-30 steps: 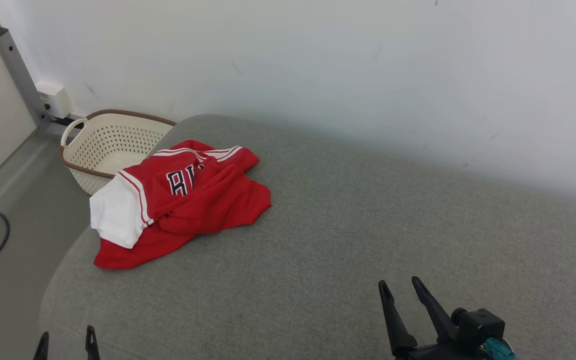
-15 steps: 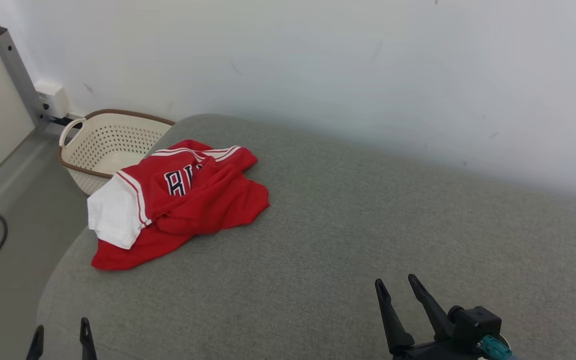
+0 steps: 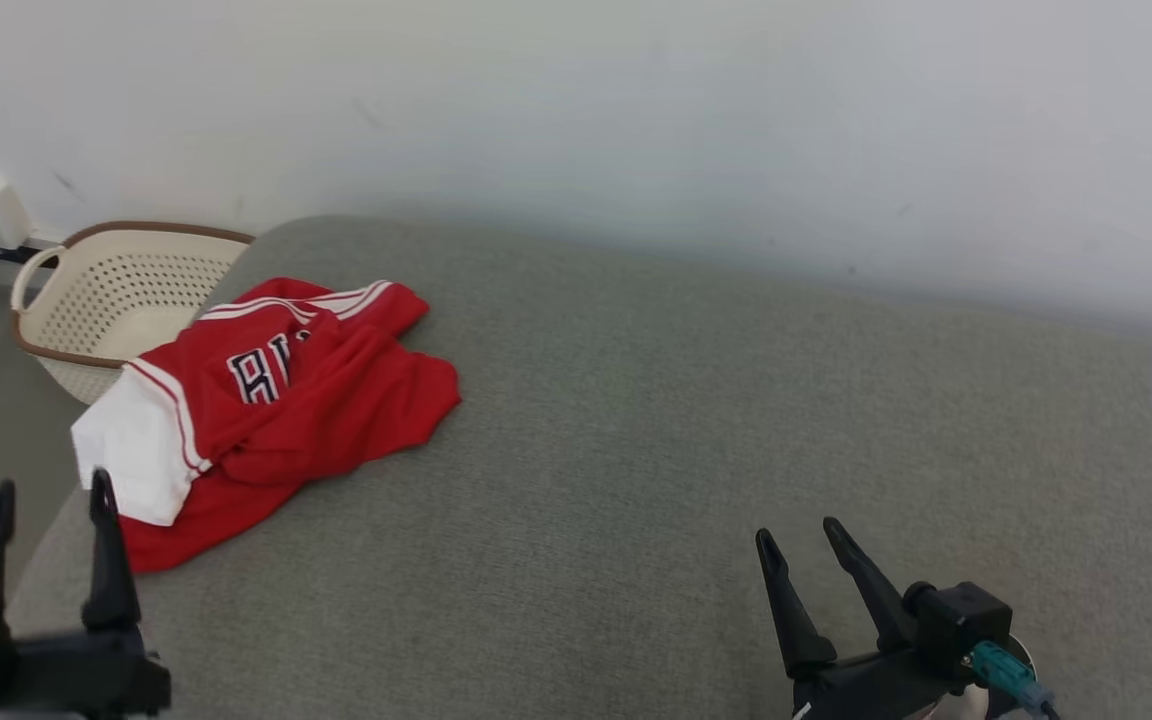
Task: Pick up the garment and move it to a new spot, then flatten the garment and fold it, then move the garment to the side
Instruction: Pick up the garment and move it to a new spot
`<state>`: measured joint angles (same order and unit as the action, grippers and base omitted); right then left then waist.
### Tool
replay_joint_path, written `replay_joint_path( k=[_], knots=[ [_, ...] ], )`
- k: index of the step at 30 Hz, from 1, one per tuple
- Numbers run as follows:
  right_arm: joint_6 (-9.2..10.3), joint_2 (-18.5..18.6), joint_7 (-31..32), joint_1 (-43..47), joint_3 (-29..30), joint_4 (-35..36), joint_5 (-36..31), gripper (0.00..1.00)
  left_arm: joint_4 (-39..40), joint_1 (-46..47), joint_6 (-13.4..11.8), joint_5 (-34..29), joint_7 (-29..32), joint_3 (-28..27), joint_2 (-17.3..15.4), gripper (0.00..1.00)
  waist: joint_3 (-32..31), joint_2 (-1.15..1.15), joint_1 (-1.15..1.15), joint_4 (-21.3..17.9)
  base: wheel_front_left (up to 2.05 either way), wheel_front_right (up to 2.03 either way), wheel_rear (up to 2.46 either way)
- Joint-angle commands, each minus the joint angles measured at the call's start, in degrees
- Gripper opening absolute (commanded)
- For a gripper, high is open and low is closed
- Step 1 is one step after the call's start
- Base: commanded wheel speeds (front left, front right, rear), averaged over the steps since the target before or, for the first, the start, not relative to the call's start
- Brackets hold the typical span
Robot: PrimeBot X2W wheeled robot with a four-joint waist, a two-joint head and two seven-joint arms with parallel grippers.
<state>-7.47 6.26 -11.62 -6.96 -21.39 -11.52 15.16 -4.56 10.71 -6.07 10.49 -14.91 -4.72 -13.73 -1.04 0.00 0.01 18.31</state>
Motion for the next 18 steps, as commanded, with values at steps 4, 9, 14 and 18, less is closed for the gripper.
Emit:
replay_joint_path(
  k=[4,9,14,18],
  knots=[
    [-0.04,0.80,0.44,-1.55,0.10,1.02,-0.93,1.00,-2.84,5.92,1.96,1.39,0.13,-0.64,-2.02,1.00,4.80,0.00,-0.01,-4.52,0.00,0.00,0.00],
    [-0.04,1.15,0.71,-2.82,0.33,1.75,-1.28,1.00,-6.87,12.57,4.04,3.42,0.77,-1.00,-4.04,1.00,7.22,0.00,-0.01,-6.96,0.00,0.00,0.00],
    [-0.04,1.31,0.80,-3.86,0.28,1.99,-1.51,1.00,-12.07,17.93,5.62,4.32,1.85,-1.08,-6.05,1.00,9.18,0.00,-0.01,-9.23,0.00,0.00,0.00],
    [-0.04,1.11,0.46,-4.74,0.15,1.88,-1.53,1.00,-17.41,21.27,7.30,5.80,2.47,-1.72,-7.87,1.00,10.53,0.00,-0.01,-11.25,0.00,0.00,0.00]
  ],
)
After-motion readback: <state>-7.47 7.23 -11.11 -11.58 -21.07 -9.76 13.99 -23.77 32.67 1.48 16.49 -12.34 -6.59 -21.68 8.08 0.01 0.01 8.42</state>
